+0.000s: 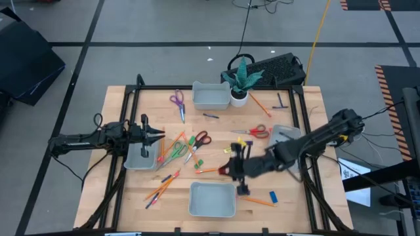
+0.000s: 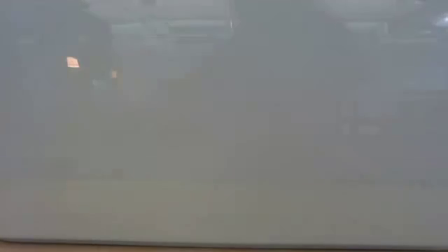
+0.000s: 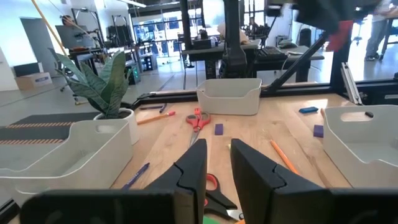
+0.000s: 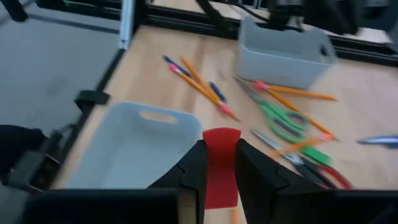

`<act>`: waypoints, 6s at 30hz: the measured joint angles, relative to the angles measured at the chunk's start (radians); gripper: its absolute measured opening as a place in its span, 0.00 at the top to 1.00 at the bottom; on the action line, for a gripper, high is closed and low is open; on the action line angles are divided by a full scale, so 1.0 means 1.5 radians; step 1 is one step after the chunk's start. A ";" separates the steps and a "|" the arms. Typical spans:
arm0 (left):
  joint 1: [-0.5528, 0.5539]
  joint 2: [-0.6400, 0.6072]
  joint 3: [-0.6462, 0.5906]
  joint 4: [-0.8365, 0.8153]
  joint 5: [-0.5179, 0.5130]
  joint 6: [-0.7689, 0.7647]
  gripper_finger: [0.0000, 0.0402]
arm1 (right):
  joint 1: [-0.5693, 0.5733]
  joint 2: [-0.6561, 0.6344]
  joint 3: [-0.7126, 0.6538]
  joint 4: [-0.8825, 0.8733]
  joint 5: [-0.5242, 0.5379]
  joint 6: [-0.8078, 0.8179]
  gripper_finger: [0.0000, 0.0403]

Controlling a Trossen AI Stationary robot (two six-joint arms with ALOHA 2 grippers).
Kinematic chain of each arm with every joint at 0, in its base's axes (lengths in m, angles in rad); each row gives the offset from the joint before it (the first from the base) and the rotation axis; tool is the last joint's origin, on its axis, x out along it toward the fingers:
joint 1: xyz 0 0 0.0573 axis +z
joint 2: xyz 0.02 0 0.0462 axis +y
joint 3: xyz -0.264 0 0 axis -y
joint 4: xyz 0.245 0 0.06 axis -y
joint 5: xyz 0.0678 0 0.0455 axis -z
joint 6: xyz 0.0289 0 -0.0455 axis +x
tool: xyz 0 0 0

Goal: Sort crayons/erasers/pens/pencils in bins
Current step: Put the red eraser into the bottom gray bin, then put the dark blue eraser into the bottom gray bin, then put the blue eraser into the bottom gray bin

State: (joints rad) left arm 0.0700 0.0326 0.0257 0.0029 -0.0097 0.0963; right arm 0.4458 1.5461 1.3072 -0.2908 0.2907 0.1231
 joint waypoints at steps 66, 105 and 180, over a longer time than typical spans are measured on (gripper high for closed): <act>0.000 0.000 0.000 0.000 0.000 0.000 0.81 | 0.269 0.163 -0.034 -0.217 0.121 0.503 0.56; 0.000 0.000 0.000 0.000 0.000 0.000 0.81 | 0.214 0.161 -0.295 0.043 0.123 0.449 0.82; 0.000 0.000 0.000 0.000 0.000 0.000 0.81 | 0.284 0.035 -0.258 -0.285 -0.195 1.215 0.54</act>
State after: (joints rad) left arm 0.0696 0.0326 0.0257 0.0029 -0.0097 0.0963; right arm 0.8715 1.5982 0.9204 -0.7189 -0.0021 1.9456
